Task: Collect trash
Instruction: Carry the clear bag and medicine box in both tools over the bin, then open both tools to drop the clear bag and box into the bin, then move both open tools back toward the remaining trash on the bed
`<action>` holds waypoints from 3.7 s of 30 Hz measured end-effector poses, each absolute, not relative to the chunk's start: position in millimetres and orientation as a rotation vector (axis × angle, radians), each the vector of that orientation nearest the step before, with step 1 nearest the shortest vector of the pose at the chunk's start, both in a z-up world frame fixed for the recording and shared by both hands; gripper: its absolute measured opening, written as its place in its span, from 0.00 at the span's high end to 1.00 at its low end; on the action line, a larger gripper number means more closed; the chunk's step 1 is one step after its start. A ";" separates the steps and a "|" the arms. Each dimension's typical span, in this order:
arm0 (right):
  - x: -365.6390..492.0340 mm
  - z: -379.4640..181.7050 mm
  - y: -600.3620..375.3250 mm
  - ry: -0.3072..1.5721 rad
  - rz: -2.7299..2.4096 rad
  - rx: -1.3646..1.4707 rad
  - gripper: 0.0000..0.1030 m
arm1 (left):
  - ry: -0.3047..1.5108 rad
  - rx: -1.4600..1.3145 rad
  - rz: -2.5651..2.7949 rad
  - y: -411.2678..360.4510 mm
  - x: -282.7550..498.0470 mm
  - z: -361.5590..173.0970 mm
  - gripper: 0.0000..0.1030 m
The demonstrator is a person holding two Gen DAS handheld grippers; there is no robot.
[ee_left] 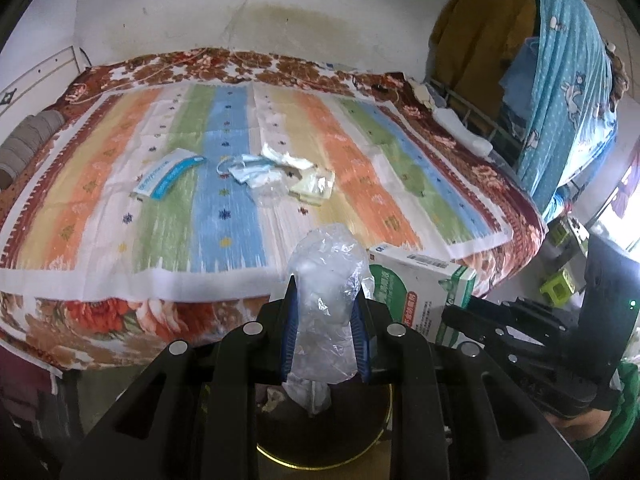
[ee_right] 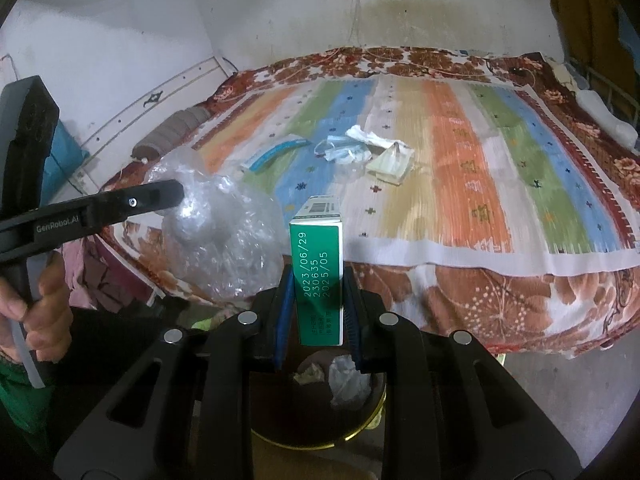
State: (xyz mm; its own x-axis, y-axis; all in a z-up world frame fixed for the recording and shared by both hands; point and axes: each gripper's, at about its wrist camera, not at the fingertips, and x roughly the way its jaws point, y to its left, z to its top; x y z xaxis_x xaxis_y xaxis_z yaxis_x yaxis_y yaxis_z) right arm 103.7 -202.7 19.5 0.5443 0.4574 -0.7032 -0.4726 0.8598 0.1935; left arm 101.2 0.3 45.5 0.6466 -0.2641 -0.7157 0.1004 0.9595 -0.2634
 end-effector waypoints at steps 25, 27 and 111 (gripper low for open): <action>123.9 -69.6 -184.5 1.187 0.474 -0.037 0.79 | 1.184 -0.230 -0.088 -22.6 125.7 -49.3 0.78; 127.4 -75.8 -183.4 1.210 0.466 -0.035 0.78 | 1.203 -0.224 -0.083 -25.0 127.5 -55.2 0.78; 270.4 -39.8 -114.7 0.803 0.501 -0.059 0.09 | 0.836 -0.786 -0.188 122.1 295.6 -38.9 0.06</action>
